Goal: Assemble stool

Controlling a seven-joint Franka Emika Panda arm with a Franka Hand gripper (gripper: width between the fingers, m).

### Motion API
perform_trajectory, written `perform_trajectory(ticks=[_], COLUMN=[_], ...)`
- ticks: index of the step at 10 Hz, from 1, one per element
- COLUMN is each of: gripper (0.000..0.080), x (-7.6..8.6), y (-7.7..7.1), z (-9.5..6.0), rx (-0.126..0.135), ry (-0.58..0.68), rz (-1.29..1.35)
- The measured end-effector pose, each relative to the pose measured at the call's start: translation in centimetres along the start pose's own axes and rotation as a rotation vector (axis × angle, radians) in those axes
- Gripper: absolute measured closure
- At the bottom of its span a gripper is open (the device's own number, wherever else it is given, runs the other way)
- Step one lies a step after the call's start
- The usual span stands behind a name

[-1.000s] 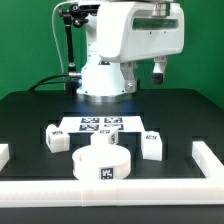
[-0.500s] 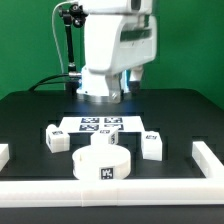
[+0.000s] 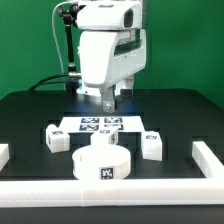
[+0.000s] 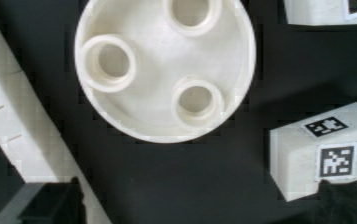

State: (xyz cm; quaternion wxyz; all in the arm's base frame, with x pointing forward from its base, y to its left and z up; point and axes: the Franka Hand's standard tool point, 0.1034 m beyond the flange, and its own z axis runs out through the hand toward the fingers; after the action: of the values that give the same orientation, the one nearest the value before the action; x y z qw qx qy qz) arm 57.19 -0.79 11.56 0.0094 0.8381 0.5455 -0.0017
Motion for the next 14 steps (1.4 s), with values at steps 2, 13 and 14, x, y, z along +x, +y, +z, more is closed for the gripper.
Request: perform_trajectory(ticks=[2, 13, 14], gripper=[0.0149, 0.0149, 0.0149], x=[-0.9, -2.5, -2.7], y=[-1.0, -2.8, -3.0], z=[2.1, 9.5, 10.1], rx=[-0.015, -0.007, 0.001], ry=[0.016, 0.034, 0.031], rz=[-0.025, -0.030, -0.027])
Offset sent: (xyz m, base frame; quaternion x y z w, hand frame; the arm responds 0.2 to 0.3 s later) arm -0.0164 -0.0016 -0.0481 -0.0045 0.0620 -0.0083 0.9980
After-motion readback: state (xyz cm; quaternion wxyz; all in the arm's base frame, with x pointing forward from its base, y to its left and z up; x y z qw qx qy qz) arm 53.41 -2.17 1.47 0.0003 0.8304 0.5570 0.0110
